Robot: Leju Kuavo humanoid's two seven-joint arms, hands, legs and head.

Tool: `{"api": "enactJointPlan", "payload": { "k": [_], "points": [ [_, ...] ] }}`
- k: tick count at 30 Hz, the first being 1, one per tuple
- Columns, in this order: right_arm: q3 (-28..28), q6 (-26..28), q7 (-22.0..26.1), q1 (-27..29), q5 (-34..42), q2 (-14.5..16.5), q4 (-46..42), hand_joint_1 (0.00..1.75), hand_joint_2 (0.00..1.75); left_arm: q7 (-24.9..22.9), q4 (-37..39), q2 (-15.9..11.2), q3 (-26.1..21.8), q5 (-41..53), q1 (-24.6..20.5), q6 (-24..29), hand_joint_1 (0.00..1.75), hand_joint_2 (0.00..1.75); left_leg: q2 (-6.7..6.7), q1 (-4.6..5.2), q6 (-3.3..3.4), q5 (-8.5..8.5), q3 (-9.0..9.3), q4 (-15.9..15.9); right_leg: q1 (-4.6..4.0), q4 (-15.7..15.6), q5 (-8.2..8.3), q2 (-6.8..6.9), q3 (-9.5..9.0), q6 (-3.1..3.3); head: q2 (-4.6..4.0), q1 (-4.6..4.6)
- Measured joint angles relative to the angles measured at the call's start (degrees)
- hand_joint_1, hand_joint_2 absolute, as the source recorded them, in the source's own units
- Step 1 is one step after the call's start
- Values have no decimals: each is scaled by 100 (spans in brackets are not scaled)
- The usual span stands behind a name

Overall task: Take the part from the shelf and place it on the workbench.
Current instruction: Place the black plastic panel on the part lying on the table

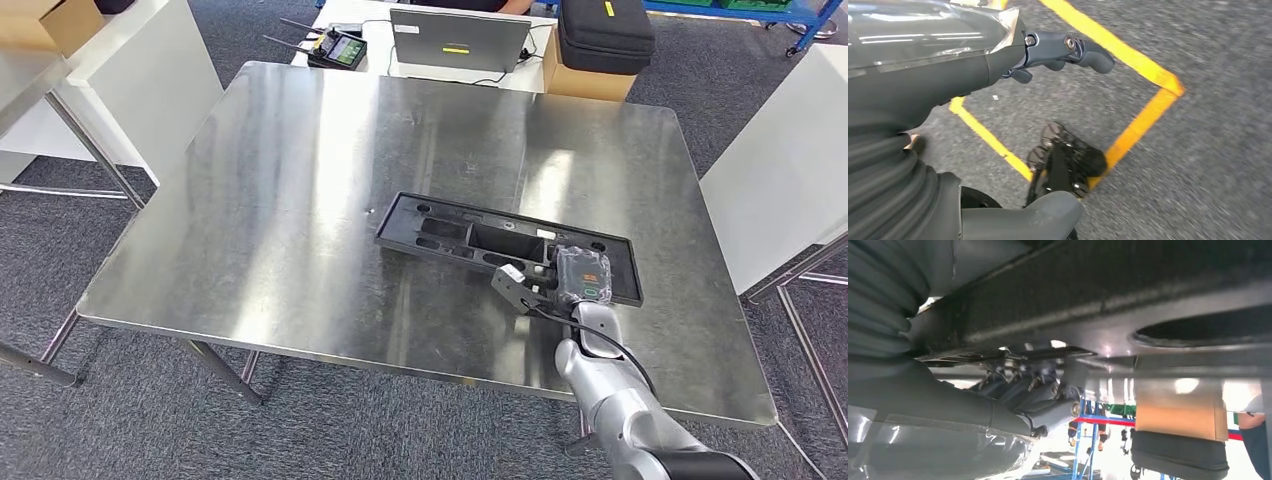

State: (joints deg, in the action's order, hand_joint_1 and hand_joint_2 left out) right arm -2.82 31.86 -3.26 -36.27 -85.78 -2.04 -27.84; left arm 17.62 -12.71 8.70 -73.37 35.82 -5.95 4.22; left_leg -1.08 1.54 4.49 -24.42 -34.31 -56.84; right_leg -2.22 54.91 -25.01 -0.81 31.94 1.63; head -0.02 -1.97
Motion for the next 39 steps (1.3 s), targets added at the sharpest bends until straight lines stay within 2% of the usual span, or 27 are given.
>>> {"api": "enactJointPlan", "payload": {
  "k": [2,8,12,22,28,33,39],
  "points": [
    [-6,29,4,-8,-41,55,56,0,0,-174,1,0,-2,-23,0,-9,0,0,3,-4,-1,-1,9,2,-3,0,0,-2,-6,0,0,-1],
    [-13,-9,37,-87,-55,170,180,0,0,-473,1,-17,-2,-34,2,-474,0,0,14,-14,-17,-8,32,8,-13,0,-2,-7,-25,4,0,-1],
    [-159,-235,315,-142,380,230,226,0,175,-491,1,-22,-2,-33,2,-554,0,0,17,-19,-19,-8,35,9,-18,1,-1,-9,-27,4,0,1],
    [-615,-789,1040,-257,1252,296,127,0,175,-433,1,-22,-4,-29,3,-476,0,0,18,-20,-21,-8,41,9,-19,2,-2,-9,-34,6,0,1],
    [-634,-1157,1432,-136,1714,376,-473,0,175,-441,1,-22,-9,-26,3,-516,0,0,16,-18,-21,-8,40,9,-17,2,-1,-8,-34,5,0,1],
    [-521,-1289,1468,53,1862,450,-1203,0,175,-438,1,-22,-48,-27,3,-511,0,0,12,-17,-21,-9,39,9,-16,2,-2,-7,-33,5,0,0],
    [112,-1040,1234,421,1664,395,-2378,0,175,-357,1,-22,-106,-32,5,-466,0,0,19,-18,-27,-14,37,9,-16,1,-3,-15,-28,6,0,0]
  ]
}}
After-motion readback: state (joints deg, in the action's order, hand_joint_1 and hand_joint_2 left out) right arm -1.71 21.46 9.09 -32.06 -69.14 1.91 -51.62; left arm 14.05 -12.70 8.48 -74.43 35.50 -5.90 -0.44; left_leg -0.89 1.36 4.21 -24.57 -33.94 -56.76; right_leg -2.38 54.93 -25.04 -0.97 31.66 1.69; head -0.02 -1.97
